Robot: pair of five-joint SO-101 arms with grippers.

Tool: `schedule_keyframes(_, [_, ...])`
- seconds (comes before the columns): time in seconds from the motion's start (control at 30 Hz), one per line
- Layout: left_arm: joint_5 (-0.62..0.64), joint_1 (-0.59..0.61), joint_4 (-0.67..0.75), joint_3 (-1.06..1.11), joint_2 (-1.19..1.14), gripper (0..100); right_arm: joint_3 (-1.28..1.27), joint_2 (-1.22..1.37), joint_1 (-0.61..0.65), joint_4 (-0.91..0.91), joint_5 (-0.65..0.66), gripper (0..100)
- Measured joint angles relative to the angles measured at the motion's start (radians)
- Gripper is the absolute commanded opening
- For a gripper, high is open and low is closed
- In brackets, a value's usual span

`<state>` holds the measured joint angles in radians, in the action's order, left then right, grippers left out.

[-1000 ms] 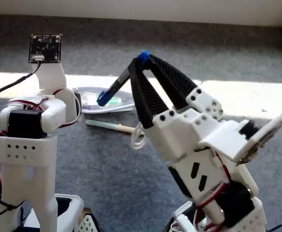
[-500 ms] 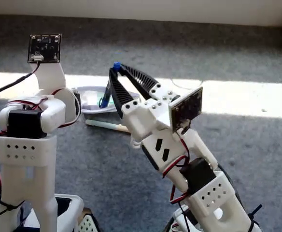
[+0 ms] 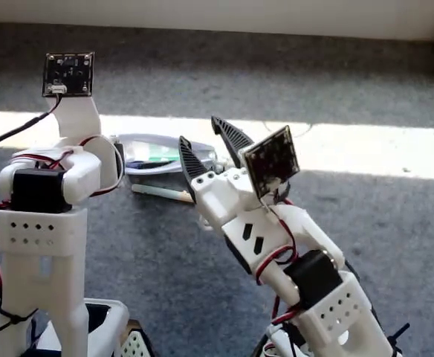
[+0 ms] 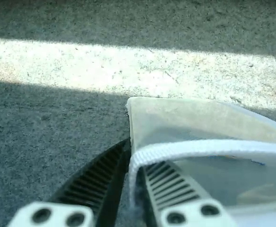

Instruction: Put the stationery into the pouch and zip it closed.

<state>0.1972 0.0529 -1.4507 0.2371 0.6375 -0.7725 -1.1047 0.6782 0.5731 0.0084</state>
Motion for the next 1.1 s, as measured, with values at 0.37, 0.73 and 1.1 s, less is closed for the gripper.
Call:
schedule_keyframes(0.37, [0.002,0.051,0.0,0.0,0.0,1,0.166,-0.075,-0.029,0.353,-0.064,2.9])
schedule_keyframes(0.73, [0.003,0.296,0.011,0.0,0.0,1,0.193,0.193,-0.068,0.595,-0.072,10.2])
schedule_keyframes(1.1, [0.003,0.359,0.014,0.0,0.0,1,0.193,0.724,-0.069,0.597,0.078,20.6])
